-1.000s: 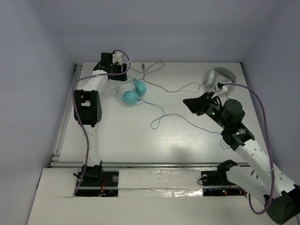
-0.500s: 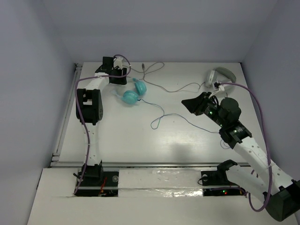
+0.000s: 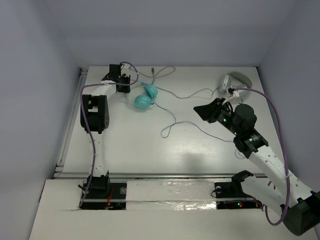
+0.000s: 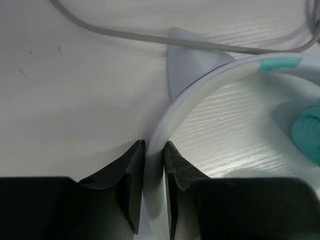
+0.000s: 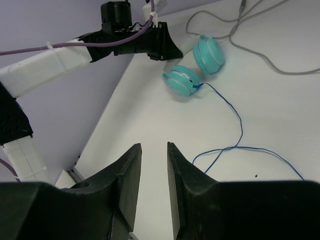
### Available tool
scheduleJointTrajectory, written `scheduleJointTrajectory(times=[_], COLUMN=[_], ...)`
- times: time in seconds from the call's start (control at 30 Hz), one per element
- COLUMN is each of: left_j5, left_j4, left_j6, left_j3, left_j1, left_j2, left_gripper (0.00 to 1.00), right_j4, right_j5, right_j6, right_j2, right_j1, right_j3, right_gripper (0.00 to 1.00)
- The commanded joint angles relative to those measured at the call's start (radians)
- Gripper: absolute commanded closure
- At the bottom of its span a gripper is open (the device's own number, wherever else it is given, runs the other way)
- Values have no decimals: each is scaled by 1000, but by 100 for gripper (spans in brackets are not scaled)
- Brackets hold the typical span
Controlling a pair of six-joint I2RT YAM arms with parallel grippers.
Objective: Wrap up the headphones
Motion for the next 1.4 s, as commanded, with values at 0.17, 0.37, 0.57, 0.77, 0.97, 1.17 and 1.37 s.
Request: scheduleJointTrajectory(times=[0.17, 0.37, 0.57, 0.77, 0.97, 1.17, 1.37], left_j5=[-88, -107, -131, -219, -233, -237, -175], left_j4=[-71, -71, -89, -85, -85, -66, -88], left_j6=[-85, -105, -107, -104, -102, -93, -121], left_j3=[-102, -116, -100, -101, -95, -104, -90], left_j1=[1, 1, 1, -31, -50, -59, -59], left_j2=[-109, -121, -94, -72, -54, -58, -132], left_gripper=[88, 64, 61, 65, 74, 100, 100], right_j4=[29, 38, 41, 49, 57, 80, 101], right_j5=[7, -18, -21, -18, -13, -38, -44], right_j6=[-18, -18, -18, -16, -15, -8, -13], right_j2=[-30, -13, -11, 5, 9, 42, 90], right_j1=[9, 9, 9, 9, 9, 9, 18], right_j3=[-3, -9, -6, -3, -1, -1, 5], right_gripper=[66, 66, 66, 68, 77, 84, 98])
